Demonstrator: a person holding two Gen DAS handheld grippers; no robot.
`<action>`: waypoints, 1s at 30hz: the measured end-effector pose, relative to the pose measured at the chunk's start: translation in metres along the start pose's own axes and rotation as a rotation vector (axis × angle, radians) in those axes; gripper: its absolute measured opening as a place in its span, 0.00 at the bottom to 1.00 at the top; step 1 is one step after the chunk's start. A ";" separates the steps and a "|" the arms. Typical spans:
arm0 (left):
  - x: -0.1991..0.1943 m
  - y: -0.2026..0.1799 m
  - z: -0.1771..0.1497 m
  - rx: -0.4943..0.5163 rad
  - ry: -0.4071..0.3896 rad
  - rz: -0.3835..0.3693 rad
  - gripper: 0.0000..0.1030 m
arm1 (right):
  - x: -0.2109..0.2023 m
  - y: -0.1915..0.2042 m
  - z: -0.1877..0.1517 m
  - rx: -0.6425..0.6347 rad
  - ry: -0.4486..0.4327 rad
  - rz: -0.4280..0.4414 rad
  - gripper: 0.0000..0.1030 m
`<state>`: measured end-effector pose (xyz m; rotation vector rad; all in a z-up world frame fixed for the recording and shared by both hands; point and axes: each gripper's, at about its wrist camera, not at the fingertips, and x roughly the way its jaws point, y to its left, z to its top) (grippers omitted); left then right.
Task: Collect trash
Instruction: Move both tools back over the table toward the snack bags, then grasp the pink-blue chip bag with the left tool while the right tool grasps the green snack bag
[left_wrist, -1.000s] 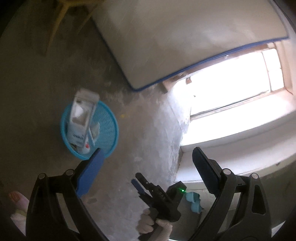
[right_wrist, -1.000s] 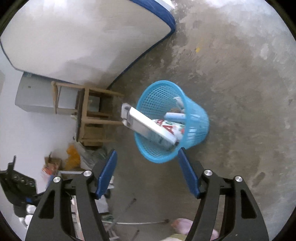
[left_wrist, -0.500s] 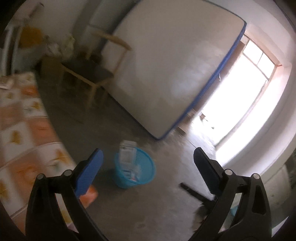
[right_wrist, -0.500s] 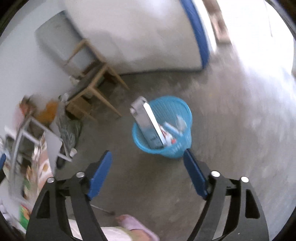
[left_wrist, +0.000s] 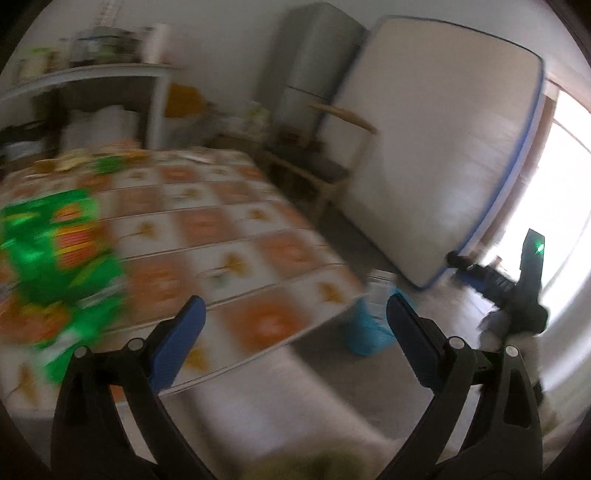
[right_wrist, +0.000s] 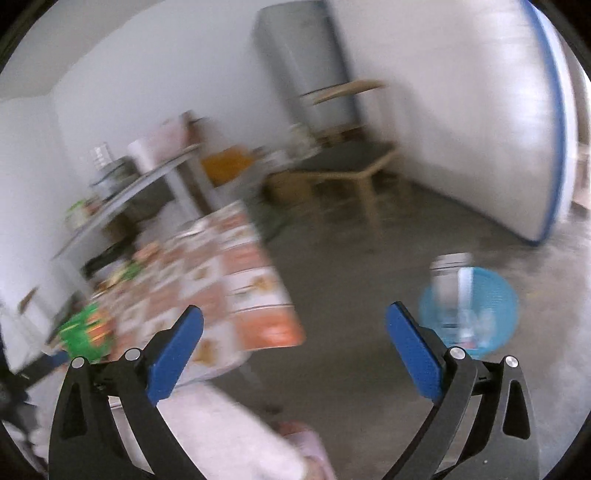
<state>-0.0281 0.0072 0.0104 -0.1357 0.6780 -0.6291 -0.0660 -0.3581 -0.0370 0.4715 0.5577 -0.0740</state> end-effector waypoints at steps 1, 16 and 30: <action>-0.015 0.013 -0.006 -0.005 -0.029 0.046 0.92 | 0.006 0.011 0.001 -0.008 0.017 0.039 0.94; -0.101 0.165 -0.010 -0.282 -0.249 0.369 0.92 | 0.163 0.208 -0.017 -0.035 0.532 0.535 0.87; -0.068 0.324 0.055 -0.374 -0.033 0.365 0.90 | 0.297 0.297 -0.040 -0.110 0.855 0.612 0.75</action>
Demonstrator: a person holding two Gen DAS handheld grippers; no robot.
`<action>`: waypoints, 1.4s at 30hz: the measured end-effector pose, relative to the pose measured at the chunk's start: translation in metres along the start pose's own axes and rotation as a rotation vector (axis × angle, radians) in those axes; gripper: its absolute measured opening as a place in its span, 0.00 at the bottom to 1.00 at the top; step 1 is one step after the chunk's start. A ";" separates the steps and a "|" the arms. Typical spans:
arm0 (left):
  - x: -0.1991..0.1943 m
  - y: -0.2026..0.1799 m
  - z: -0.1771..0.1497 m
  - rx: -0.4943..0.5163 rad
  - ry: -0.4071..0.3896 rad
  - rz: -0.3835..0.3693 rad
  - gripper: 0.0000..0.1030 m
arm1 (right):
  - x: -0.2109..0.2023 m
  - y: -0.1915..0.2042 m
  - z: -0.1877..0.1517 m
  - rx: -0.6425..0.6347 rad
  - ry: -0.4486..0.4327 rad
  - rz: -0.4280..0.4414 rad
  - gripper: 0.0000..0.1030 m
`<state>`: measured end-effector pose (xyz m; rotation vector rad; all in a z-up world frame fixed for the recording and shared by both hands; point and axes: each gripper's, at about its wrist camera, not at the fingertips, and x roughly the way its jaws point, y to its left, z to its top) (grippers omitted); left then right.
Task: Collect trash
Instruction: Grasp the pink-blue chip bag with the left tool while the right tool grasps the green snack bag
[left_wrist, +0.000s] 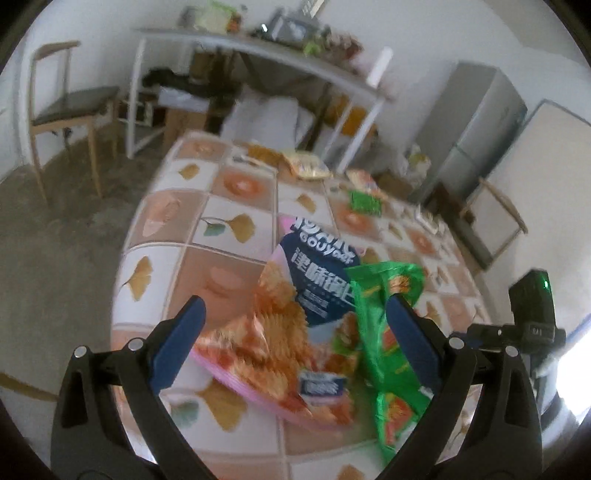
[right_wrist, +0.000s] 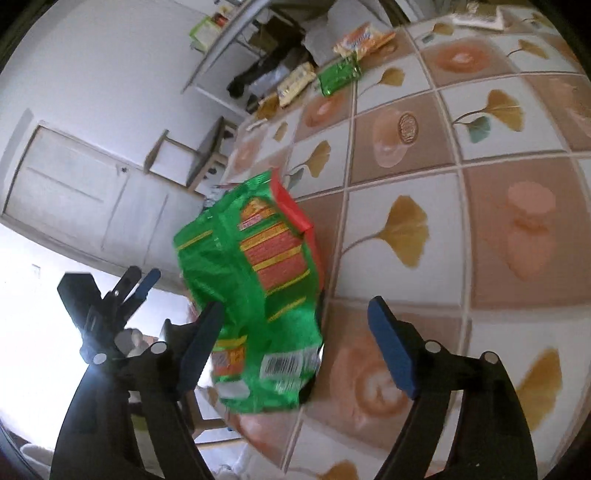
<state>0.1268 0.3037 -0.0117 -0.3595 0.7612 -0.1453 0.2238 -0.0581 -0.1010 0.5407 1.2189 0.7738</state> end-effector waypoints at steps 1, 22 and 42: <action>0.006 0.002 0.001 -0.002 0.012 0.009 0.86 | 0.006 -0.003 0.005 0.005 0.010 -0.003 0.75; 0.044 -0.013 -0.054 -0.038 0.195 0.024 0.37 | 0.051 0.002 0.017 -0.017 0.099 0.025 0.25; 0.024 -0.060 -0.094 -0.046 0.175 -0.031 0.23 | -0.057 -0.033 -0.020 0.113 -0.216 -0.207 0.03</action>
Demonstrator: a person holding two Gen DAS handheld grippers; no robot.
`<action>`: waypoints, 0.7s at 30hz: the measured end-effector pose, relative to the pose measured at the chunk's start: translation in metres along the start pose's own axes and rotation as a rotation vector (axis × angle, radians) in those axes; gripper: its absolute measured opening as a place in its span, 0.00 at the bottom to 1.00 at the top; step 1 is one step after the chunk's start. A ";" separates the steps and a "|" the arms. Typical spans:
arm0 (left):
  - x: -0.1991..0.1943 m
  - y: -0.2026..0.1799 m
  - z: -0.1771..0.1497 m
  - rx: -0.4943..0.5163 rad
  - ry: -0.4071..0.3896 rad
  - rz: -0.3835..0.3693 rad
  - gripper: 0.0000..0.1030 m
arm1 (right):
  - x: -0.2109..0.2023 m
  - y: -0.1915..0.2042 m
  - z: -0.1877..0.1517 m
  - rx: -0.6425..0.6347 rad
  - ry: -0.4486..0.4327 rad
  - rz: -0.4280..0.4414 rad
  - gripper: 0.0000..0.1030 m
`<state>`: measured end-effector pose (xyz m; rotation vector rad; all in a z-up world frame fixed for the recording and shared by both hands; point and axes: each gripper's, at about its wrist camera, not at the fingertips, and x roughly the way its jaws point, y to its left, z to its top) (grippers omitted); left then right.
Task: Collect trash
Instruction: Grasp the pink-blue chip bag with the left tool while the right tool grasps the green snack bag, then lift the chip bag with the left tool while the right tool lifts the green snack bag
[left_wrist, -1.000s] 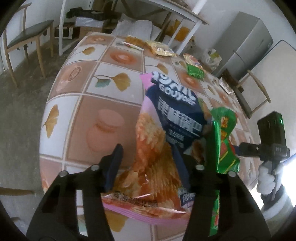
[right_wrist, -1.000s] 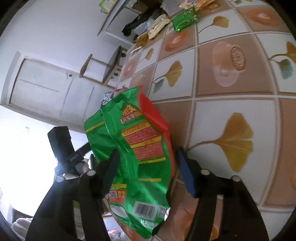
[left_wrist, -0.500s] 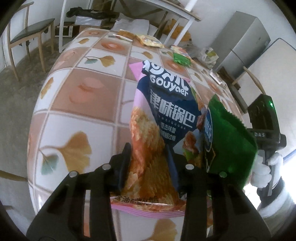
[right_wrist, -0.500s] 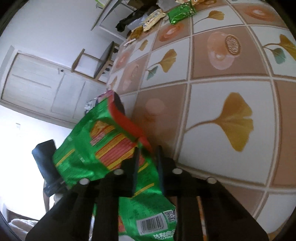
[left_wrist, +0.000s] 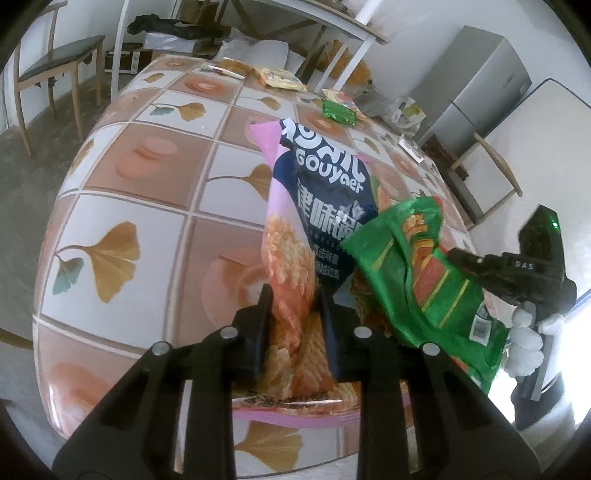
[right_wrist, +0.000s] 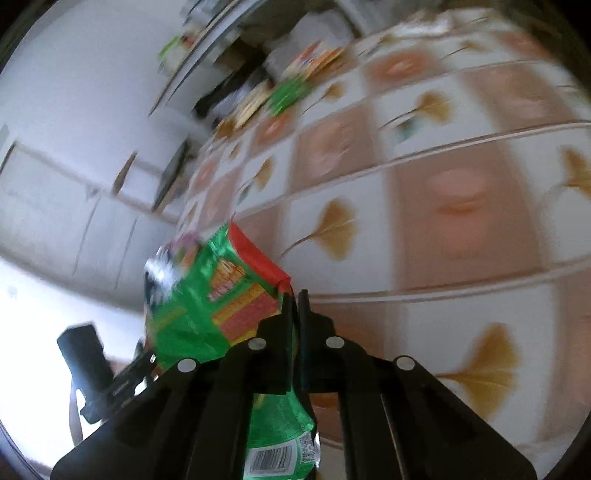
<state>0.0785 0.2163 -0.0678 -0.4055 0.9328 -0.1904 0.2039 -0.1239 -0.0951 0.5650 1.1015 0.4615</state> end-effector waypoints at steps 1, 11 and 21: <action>0.001 -0.002 -0.001 0.002 0.003 -0.005 0.23 | -0.007 -0.005 0.001 0.025 -0.028 -0.026 0.03; 0.006 -0.013 -0.009 0.025 0.016 -0.016 0.23 | -0.038 -0.036 -0.022 0.135 0.098 0.016 0.43; 0.007 -0.013 -0.009 0.031 0.017 -0.018 0.23 | -0.003 -0.046 -0.046 0.223 0.286 0.216 0.47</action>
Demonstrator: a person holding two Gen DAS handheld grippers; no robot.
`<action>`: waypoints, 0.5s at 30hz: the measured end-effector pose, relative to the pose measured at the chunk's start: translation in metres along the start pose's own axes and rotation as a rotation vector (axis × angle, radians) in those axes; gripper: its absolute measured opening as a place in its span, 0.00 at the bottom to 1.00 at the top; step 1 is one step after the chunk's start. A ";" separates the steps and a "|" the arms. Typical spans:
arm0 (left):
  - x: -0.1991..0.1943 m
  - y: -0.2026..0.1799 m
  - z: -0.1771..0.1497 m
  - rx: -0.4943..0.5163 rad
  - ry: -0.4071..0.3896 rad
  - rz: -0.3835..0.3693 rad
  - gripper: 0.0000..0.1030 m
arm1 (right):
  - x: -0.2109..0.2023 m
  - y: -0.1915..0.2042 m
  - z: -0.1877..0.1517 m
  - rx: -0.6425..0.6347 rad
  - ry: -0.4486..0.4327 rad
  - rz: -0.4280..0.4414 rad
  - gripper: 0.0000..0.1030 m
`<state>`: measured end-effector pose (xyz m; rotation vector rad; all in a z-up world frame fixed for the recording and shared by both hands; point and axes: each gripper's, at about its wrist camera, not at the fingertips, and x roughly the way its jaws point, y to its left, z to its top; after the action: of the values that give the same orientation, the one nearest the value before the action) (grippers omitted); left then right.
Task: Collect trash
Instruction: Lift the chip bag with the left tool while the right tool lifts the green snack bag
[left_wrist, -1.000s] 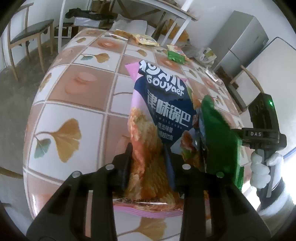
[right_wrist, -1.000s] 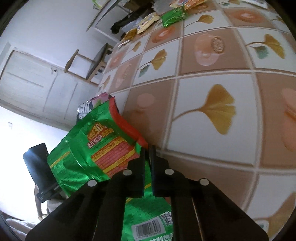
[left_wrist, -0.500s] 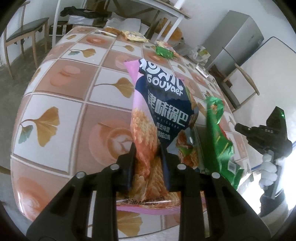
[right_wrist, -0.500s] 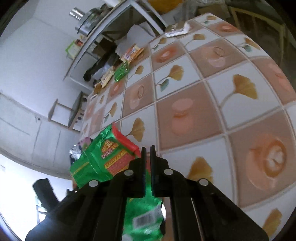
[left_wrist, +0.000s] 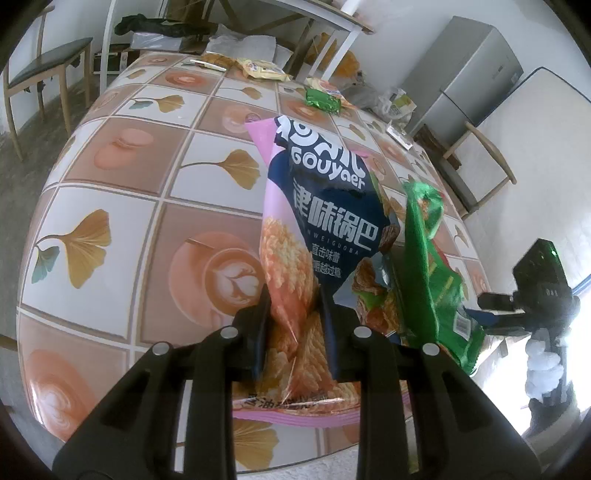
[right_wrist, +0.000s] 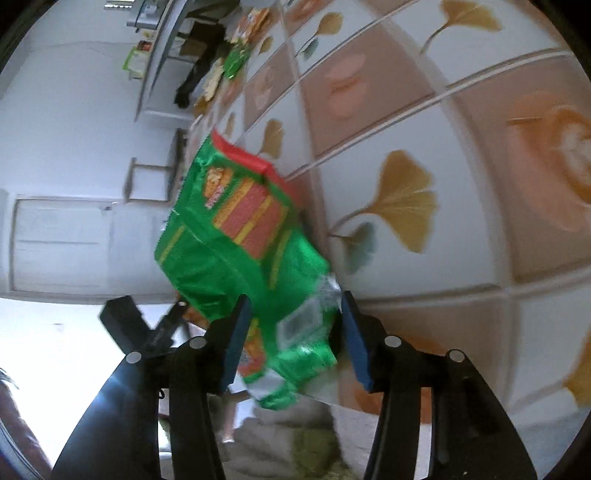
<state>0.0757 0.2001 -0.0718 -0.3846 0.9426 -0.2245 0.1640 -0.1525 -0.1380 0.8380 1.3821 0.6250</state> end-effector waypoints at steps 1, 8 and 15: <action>0.000 0.000 0.000 0.001 0.001 0.002 0.23 | 0.005 -0.001 0.004 0.011 0.013 0.031 0.47; 0.002 -0.001 0.000 0.006 0.004 0.002 0.23 | 0.028 0.004 0.008 -0.003 0.078 0.073 0.36; 0.004 -0.007 -0.002 0.017 0.005 -0.002 0.23 | 0.049 0.015 0.000 0.003 0.080 0.067 0.18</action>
<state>0.0765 0.1914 -0.0727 -0.3690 0.9448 -0.2351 0.1703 -0.1044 -0.1547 0.8726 1.4322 0.7156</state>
